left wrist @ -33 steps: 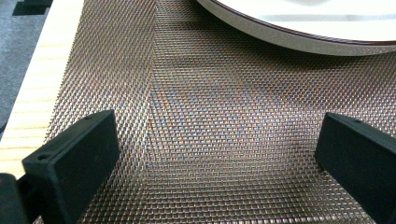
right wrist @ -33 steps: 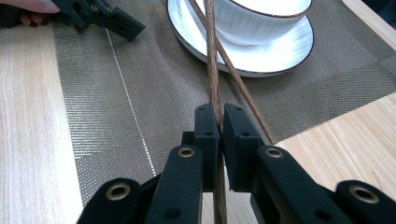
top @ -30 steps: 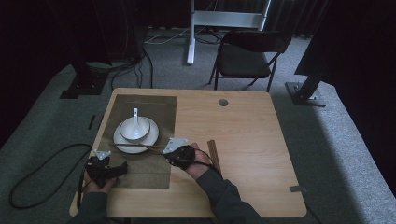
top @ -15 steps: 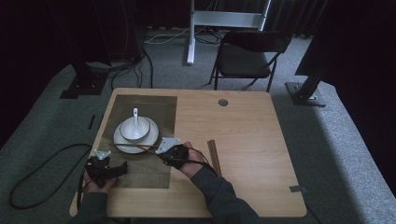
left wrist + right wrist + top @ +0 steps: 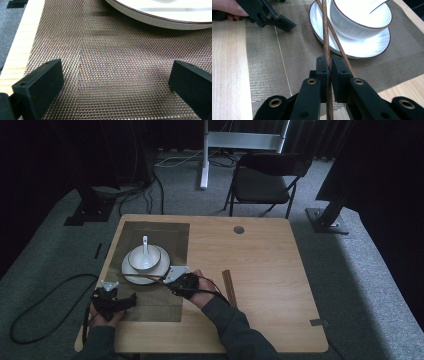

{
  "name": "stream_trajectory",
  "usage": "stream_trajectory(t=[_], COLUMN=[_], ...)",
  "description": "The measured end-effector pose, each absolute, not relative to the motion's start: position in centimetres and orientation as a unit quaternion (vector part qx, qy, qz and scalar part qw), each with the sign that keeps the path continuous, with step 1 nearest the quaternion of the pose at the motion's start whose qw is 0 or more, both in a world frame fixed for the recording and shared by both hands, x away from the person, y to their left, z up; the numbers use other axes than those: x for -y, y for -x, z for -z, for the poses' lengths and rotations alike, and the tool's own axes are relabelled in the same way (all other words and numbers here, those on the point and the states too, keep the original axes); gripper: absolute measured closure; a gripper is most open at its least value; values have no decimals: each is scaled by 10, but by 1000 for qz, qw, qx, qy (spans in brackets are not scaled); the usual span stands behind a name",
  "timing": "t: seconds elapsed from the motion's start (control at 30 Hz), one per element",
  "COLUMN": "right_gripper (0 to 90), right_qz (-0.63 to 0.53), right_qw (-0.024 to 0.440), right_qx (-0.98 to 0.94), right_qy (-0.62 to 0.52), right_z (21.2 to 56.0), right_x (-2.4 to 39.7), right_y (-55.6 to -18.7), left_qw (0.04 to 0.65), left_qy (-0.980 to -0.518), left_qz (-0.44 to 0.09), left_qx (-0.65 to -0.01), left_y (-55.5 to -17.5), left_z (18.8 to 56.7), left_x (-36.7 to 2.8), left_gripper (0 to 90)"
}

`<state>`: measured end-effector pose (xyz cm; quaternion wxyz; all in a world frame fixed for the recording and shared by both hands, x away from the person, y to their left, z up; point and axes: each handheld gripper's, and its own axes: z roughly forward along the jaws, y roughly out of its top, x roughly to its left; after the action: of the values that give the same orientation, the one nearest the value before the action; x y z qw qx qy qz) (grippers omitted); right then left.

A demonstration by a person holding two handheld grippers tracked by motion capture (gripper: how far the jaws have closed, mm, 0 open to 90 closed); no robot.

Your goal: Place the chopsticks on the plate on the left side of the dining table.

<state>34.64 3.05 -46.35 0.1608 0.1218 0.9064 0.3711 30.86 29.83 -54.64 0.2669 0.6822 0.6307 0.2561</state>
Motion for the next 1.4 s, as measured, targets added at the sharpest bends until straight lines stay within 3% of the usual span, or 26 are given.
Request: stream_trajectory(t=[1.4], right_gripper=[848], right_qz=[-370], right_qw=[180], right_qx=[-908], right_qy=[-82], right_z=[438], right_x=[-58], right_y=[-359], left_qw=[267], left_qy=[-682], left_qz=[-257], left_qx=[-631], left_y=[-309], left_z=[546], left_x=[-298], left_gripper=[2])
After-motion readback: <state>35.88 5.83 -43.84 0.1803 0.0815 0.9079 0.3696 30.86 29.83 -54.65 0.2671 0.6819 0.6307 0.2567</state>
